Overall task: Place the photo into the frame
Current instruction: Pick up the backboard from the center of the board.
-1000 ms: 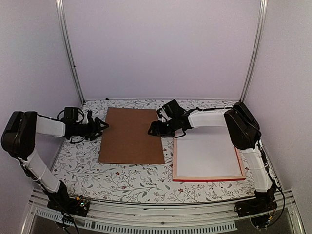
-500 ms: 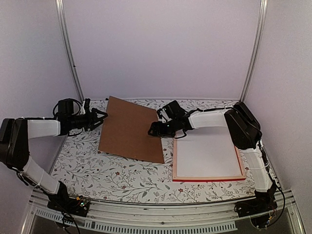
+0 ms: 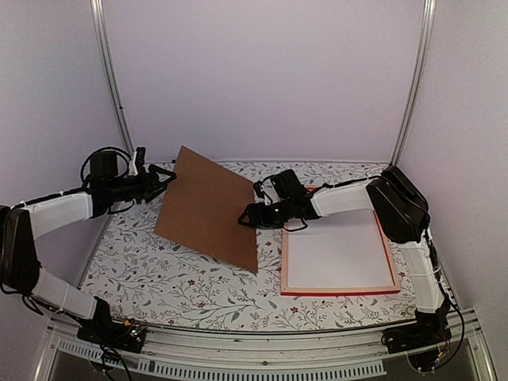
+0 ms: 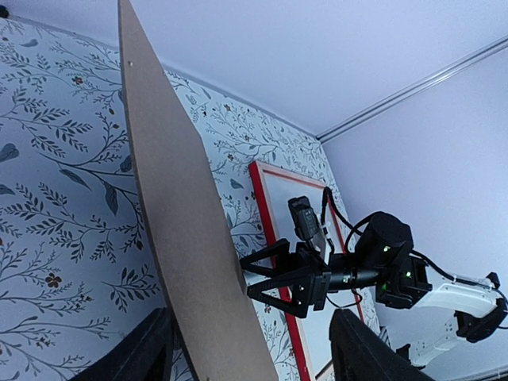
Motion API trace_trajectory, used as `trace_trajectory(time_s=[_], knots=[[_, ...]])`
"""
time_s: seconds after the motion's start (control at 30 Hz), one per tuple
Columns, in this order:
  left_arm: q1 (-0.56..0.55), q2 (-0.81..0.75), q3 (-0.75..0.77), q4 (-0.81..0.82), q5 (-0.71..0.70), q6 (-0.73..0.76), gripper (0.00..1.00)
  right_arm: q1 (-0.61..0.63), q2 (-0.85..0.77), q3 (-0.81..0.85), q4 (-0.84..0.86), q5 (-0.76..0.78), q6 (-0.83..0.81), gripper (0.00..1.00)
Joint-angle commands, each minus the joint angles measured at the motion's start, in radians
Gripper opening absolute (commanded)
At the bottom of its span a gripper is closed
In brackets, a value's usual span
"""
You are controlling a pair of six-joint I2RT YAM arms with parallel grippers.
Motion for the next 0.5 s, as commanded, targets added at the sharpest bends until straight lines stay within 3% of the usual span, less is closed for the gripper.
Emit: trace_trajectory(time_s=[0.0, 0.27, 0.47], knots=[[-0.061, -0.042, 0.033, -0.077, -0.074, -0.006, 0.71, 0.035, -0.010, -0.089, 0.051, -0.150, 0.024, 0.82], [-0.109, -0.028, 0.087, -0.194, -0.167, -0.003, 0.69, 0.035, -0.017, -0.155, 0.120, -0.198, 0.059, 0.82], [-0.131, -0.014, 0.159, -0.309, -0.234, 0.034, 0.52, 0.035, -0.029, -0.156, 0.109, -0.186, 0.048, 0.83]])
